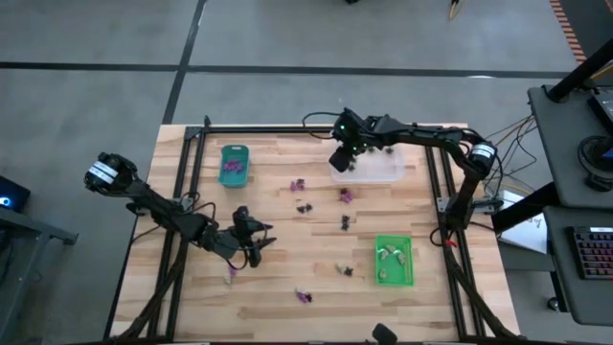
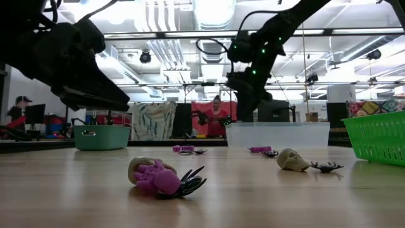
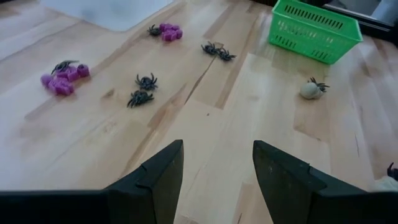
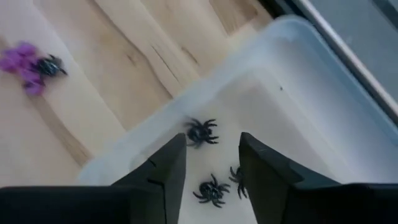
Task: Sort Halloween decoration
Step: Put the purple skeleton toy into the blue bin
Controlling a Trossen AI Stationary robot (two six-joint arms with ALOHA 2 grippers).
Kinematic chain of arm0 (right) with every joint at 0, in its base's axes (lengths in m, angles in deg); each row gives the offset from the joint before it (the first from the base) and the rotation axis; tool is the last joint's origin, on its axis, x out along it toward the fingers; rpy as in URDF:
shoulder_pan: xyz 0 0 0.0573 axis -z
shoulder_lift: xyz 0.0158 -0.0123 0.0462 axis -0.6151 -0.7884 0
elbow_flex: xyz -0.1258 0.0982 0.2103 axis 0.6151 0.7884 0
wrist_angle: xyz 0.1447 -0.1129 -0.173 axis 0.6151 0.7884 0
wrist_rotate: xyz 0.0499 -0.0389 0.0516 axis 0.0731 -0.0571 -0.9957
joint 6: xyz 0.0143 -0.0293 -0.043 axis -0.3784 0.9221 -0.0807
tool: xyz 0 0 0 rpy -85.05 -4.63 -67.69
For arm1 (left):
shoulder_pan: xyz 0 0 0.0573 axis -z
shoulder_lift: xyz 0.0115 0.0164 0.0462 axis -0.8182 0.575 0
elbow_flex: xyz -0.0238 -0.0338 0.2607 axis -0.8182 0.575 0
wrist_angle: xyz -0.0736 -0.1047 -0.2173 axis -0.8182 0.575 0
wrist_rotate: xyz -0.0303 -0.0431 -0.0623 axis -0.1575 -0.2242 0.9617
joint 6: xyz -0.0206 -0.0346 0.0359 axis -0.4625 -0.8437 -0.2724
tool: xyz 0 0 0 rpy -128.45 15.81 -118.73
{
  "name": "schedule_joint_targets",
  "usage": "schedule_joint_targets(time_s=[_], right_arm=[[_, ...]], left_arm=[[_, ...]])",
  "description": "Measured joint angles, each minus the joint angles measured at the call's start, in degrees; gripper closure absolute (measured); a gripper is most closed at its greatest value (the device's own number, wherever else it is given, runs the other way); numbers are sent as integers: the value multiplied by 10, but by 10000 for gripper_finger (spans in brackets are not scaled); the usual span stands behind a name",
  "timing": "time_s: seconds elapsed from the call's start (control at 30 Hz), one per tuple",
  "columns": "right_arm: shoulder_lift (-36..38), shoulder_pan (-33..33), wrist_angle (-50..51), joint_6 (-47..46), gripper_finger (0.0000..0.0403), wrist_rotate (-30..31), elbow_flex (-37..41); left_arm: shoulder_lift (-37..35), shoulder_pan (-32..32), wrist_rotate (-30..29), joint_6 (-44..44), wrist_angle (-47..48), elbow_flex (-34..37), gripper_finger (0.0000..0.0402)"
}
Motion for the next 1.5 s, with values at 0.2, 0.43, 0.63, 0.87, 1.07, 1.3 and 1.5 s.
schedule_joint_targets(time_s=[0.2, 0.43, 0.63, 0.87, 1.07, 1.3, 1.5], right_arm=[[28, -28, -1, 1, 253, 0, -2], [45, -87, -7, 20, 262, -1, -1], [46, -135, -11, 34, 270, 0, -1], [53, -176, -18, 59, 266, 0, -1], [60, -196, -45, 90, 272, 0, 0], [61, -205, -54, 118, 278, -42, 2], [61, -205, -57, 125, 274, -106, 11]], left_arm=[[0, -1, -13, 21, 3, -19, 224], [0, -1, -13, 30, 39, -47, 224], [0, -1, -11, -2, 154, -89, 224], [0, 0, 29, -55, 259, -134, 224], [0, 0, 32, -54, 268, -147, 224], [0, 0, -24, -55, 256, -149, 224], [0, -1, -37, -17, 248, -148, 224]])
